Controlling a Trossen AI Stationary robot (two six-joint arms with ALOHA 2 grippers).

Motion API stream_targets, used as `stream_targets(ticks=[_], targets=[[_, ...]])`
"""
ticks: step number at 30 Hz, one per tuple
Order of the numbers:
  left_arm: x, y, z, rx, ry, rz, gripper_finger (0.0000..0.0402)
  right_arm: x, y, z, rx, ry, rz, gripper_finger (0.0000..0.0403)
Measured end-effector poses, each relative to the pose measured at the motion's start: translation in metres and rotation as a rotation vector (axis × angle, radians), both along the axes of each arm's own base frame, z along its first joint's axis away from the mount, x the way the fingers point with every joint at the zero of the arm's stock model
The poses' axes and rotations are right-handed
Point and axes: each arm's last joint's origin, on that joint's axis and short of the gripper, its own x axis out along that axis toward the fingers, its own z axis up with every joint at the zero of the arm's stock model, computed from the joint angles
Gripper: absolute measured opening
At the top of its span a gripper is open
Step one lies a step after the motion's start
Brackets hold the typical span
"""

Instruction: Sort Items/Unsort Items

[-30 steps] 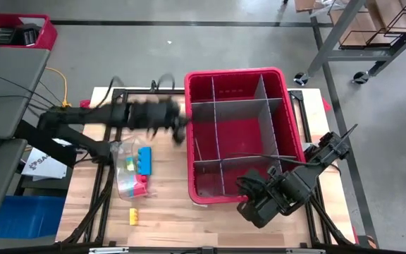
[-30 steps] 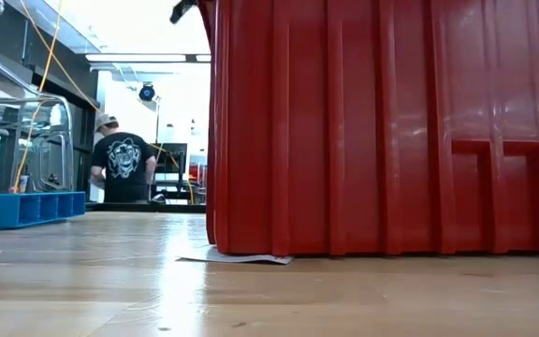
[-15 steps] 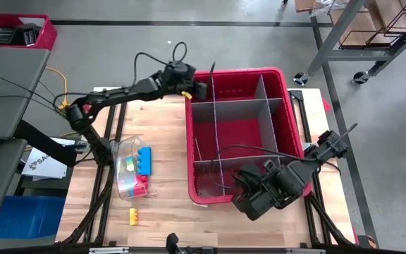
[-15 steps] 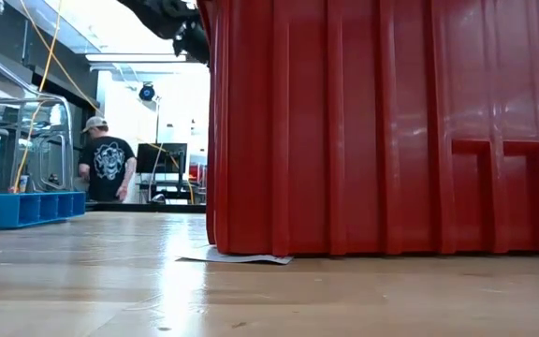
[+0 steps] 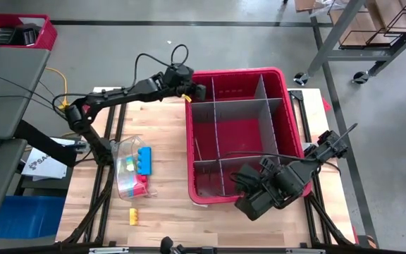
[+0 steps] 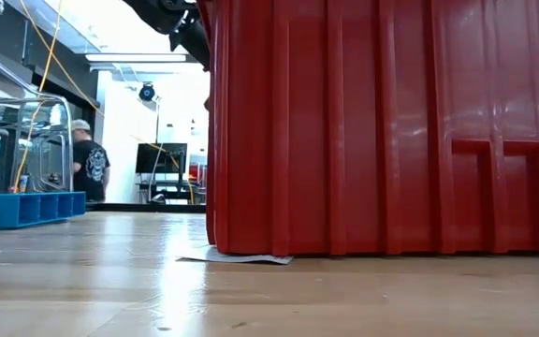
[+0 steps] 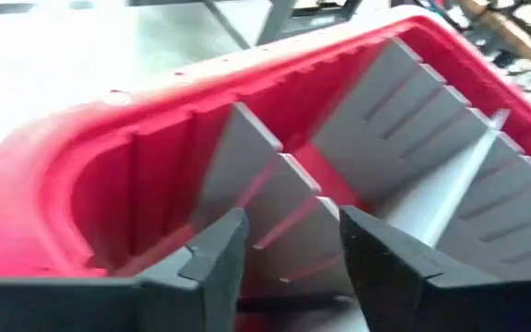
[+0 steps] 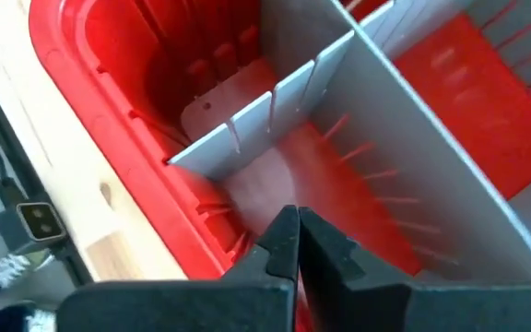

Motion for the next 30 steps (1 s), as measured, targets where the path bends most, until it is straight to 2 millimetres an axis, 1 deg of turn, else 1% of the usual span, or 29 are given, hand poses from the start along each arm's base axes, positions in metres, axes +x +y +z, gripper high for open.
stream_targets(ticks=[3,5,7,9,12,15,16,18,20,22,24,26,28,30], targets=[[-0.005,-0.007,0.013,-0.024,-0.053,-0.066,0.019,0.0,-0.001,0.0,-0.041,-0.004,0.038,0.0001],[-0.012,-0.016,0.031,-0.049,-0.135,-0.201,0.0194,0.0,-0.002,0.001,-0.071,-0.01,0.061,0.0001],[-0.024,-0.032,0.051,-0.075,-0.191,-0.342,0.0194,-0.001,-0.004,0.004,-0.099,-0.023,0.075,0.0001],[-0.038,-0.056,0.069,-0.088,-0.202,-0.424,0.0192,-0.003,-0.008,0.009,-0.118,-0.042,0.079,0.0001],[-0.061,-0.104,0.091,-0.051,-0.154,-0.535,0.0191,-0.005,-0.016,0.016,-0.127,-0.074,0.058,0.0001],[-0.087,-0.156,0.099,0.009,-0.04,-0.622,0.0191,-0.009,-0.023,0.023,-0.111,-0.098,0.03,0.0001],[-0.095,-0.172,0.099,0.031,0.015,-0.65,0.0191,-0.01,-0.025,0.025,-0.099,-0.109,0.005,0.0001],[-0.109,-0.202,0.091,0.085,0.169,-0.707,0.0191,-0.01,-0.028,0.027,-0.065,-0.133,-0.055,0.0001],[-0.12,-0.229,0.076,0.145,0.317,-0.76,0.0191,-0.01,-0.029,0.03,-0.012,-0.168,-0.113,0.0001],[-0.129,-0.251,0.058,0.196,0.418,-0.827,0.0191,-0.009,-0.028,0.034,0.064,-0.213,-0.15,0.0001],[-0.133,-0.269,0.041,0.254,0.449,-0.885,0.0191,-0.005,-0.024,0.04,0.178,-0.277,-0.16,0.0001],[-0.136,-0.284,0.025,0.302,0.451,-0.933,0.0191,0.002,-0.013,0.049,0.337,-0.358,-0.094,0.0001],[-0.136,-0.295,0.014,0.32,0.41,-0.962,0.0191,0.009,0.002,0.06,0.511,-0.44,0.009,0.0],[-0.135,-0.303,0.008,0.319,0.347,-0.98,0.0191,0.016,0.017,0.065,0.637,-0.505,0.055,0.0]])
